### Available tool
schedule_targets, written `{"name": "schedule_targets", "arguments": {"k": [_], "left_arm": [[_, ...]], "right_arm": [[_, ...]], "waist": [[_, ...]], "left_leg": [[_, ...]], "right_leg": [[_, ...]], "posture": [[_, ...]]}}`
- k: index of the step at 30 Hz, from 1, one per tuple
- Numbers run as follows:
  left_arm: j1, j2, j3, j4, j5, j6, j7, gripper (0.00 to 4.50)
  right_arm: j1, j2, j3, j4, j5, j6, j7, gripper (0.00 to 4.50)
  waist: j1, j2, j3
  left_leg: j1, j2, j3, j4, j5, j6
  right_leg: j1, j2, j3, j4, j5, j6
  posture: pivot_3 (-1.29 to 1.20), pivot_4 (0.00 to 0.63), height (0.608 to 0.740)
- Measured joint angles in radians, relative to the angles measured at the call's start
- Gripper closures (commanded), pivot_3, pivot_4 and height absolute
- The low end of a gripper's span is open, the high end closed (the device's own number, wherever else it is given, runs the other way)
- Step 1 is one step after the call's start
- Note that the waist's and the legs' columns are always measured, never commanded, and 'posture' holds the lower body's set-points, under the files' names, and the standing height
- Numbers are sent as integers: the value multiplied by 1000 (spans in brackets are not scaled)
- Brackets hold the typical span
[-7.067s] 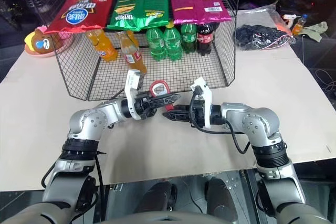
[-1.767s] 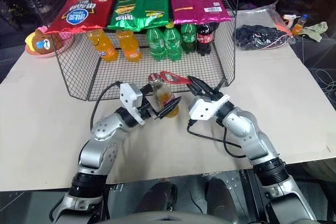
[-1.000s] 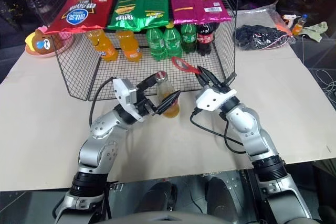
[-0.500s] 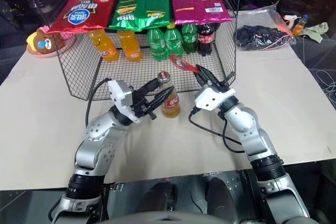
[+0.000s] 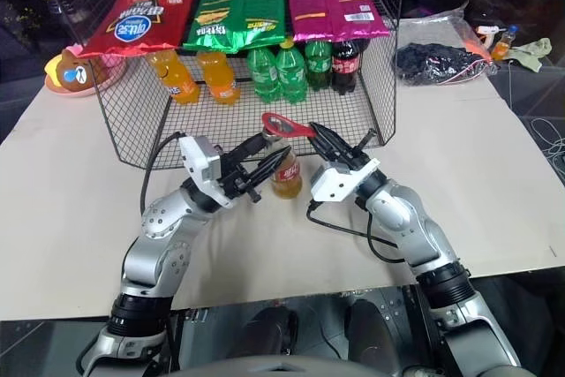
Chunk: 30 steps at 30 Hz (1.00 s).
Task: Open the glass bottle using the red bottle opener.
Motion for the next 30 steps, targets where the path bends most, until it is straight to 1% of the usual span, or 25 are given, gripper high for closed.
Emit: {"name": "schedule_targets", "arguments": {"k": [8, 10, 13, 17, 21, 25, 30], "left_arm": [[-18, 9, 0, 7, 0, 22, 0, 2708], [-20, 9, -2, 7, 0, 27, 0, 2708], [-21, 9, -2, 8, 1, 39, 0, 2708], [-21, 10, -1, 10, 1, 45, 0, 2708], [-21, 12, 5, 11, 0, 47, -1, 2708], [-21, 12, 7, 16, 0, 45, -1, 2708], [-21, 10, 7, 18, 0, 45, 0, 2708]], "right_arm": [[2, -7, 8, 51, -44, -49, -58, 4500], [0, -9, 15, 78, -61, -67, -79, 4500], [-23, -9, 28, 122, -83, -92, -110, 4500], [-55, -7, 40, 173, -99, -118, -136, 4500], [-74, 3, 47, 211, -80, -140, -130, 4500], [-75, 5, 58, 219, -15, -141, -68, 4500], [-103, -28, 58, 223, -6, -146, -42, 4500]], "waist": [[0, 0, 0], [1, 0, -1], [1, 0, -1], [0, 0, -1], [-1, 0, 0], [-2, 0, -1], [-2, 0, -1]], "left_leg": [[3, 0, 1, 0, 0, 0], [6, 0, 2, -1, 0, 0], [15, 0, 3, -4, 0, 0], [17, 0, 3, -4, 0, 0], [17, 1, 2, -4, 0, 0], [19, 1, 2, -4, 0, 0], [20, 1, 2, -4, 0, 0]], "right_leg": [[3, 0, 1, 0, 0, 0], [5, 0, 1, 0, 0, 0], [12, 1, 2, -1, 0, 0], [15, 1, 2, -1, 0, 0], [15, 1, 2, -1, 0, 0], [16, 1, 2, -1, 0, 0], [17, 1, 2, -1, 0, 0]], "posture": [[0, 150, 740], [0, 150, 740], [0, 150, 740], [0, 150, 740], [0, 150, 740], [0, 150, 740], [0, 150, 740]]}}
